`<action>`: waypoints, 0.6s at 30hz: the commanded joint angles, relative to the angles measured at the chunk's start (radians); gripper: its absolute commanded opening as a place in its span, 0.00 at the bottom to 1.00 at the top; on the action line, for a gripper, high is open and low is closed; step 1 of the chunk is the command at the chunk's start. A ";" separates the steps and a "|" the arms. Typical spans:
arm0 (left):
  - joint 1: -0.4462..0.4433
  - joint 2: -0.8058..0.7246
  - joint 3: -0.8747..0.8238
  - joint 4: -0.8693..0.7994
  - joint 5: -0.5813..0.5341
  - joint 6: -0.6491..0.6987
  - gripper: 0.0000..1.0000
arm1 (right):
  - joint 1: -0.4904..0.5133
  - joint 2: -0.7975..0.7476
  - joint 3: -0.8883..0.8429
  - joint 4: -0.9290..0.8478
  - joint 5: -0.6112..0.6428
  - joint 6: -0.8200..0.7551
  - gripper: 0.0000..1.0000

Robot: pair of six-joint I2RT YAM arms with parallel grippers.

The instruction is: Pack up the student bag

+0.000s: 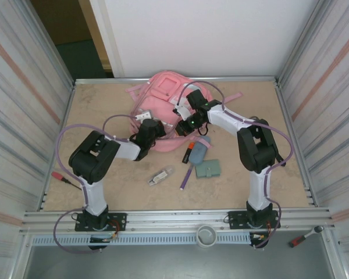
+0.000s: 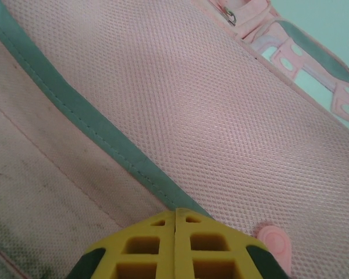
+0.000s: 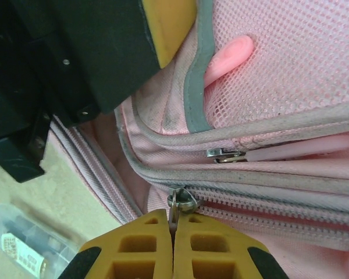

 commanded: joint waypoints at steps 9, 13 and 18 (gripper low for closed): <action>0.131 -0.210 0.018 -0.386 0.219 0.198 0.45 | -0.013 -0.037 0.052 -0.092 0.172 -0.240 0.00; 0.268 -0.174 0.084 -0.477 0.337 0.260 0.50 | -0.026 0.009 0.116 -0.106 0.239 -0.369 0.00; 0.347 -0.047 0.262 -0.587 0.481 0.357 0.47 | -0.037 0.064 0.168 -0.121 0.311 -0.600 0.00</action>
